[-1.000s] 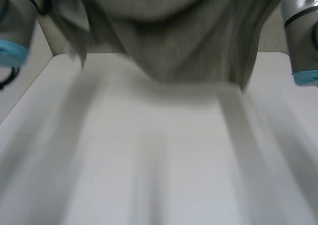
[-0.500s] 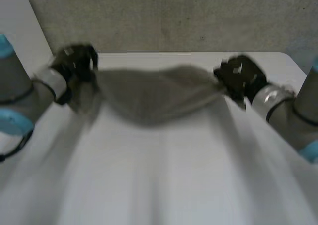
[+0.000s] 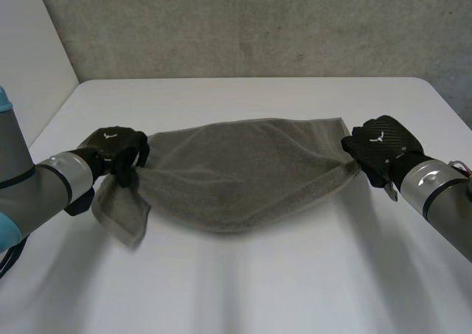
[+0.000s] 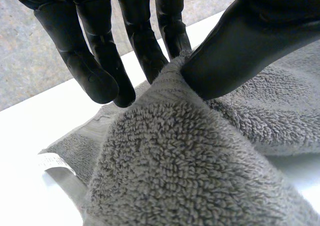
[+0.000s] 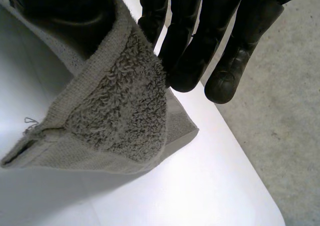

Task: Fold the towel.

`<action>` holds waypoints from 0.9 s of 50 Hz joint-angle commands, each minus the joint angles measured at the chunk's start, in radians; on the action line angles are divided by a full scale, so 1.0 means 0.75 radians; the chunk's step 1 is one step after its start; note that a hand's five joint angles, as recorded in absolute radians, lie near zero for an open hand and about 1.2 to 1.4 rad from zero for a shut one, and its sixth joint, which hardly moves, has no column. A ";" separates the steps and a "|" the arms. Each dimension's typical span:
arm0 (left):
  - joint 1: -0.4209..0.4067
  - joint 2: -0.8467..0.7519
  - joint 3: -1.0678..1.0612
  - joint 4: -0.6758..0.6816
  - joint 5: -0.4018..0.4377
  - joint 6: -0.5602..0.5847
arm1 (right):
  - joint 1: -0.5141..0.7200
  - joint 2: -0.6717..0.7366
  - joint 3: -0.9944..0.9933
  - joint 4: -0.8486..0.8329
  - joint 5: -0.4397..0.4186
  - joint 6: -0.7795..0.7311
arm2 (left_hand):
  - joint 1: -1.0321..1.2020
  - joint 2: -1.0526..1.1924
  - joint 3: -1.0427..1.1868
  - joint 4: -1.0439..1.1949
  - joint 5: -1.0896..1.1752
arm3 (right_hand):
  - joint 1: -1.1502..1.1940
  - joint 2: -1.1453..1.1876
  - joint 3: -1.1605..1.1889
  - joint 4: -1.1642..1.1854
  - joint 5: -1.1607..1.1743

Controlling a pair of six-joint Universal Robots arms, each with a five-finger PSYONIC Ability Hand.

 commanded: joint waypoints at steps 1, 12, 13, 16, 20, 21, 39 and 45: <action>0.003 -0.164 0.075 0.136 -0.018 0.019 | -0.008 0.051 -0.018 0.009 0.002 0.025 | -0.212 -0.257 -0.278 -0.245 -0.517 | 0.085 0.117 0.093 0.078 0.066; -0.019 -0.462 0.285 0.212 -0.020 0.201 | 0.006 0.258 -0.110 0.011 0.026 0.058 | -0.699 -0.744 -0.765 -0.732 -1.004 | 0.085 0.117 0.093 0.078 0.066; -0.019 -0.463 0.286 0.212 -0.020 0.201 | 0.006 0.258 -0.110 0.011 0.026 0.058 | -0.701 -0.746 -0.767 -0.733 -1.006 | 0.085 0.117 0.093 0.078 0.066; -0.023 -0.532 0.416 0.208 -0.117 0.267 | 0.008 0.264 -0.136 0.011 0.061 0.064 | -0.935 -0.980 -1.001 -0.967 -1.240 | 0.085 0.117 0.093 0.078 0.066; -0.023 -0.545 0.490 0.212 -0.214 0.263 | 0.006 0.264 -0.149 0.011 0.065 0.068 | -1.073 -1.117 -1.139 -1.105 -1.378 | 0.085 0.117 0.093 0.078 0.066; -0.021 -0.551 0.520 0.212 -0.250 0.263 | 0.008 0.264 -0.155 0.009 0.067 0.068 | -1.154 -1.199 -1.220 -1.187 -1.459 | 0.085 0.117 0.093 0.078 0.066; -0.017 -0.379 0.476 0.149 -0.282 0.261 | 0.014 0.274 -0.149 0.006 0.067 0.070 | -1.781 -1.826 -1.847 -1.814 -2.086 | 0.085 0.117 0.093 0.078 0.066; -0.025 -0.136 0.218 0.171 -0.249 0.261 | 0.014 0.274 -0.145 0.002 0.065 0.070 | -1.722 -1.767 -1.789 -1.755 -2.028 | 0.085 0.117 0.093 0.078 0.066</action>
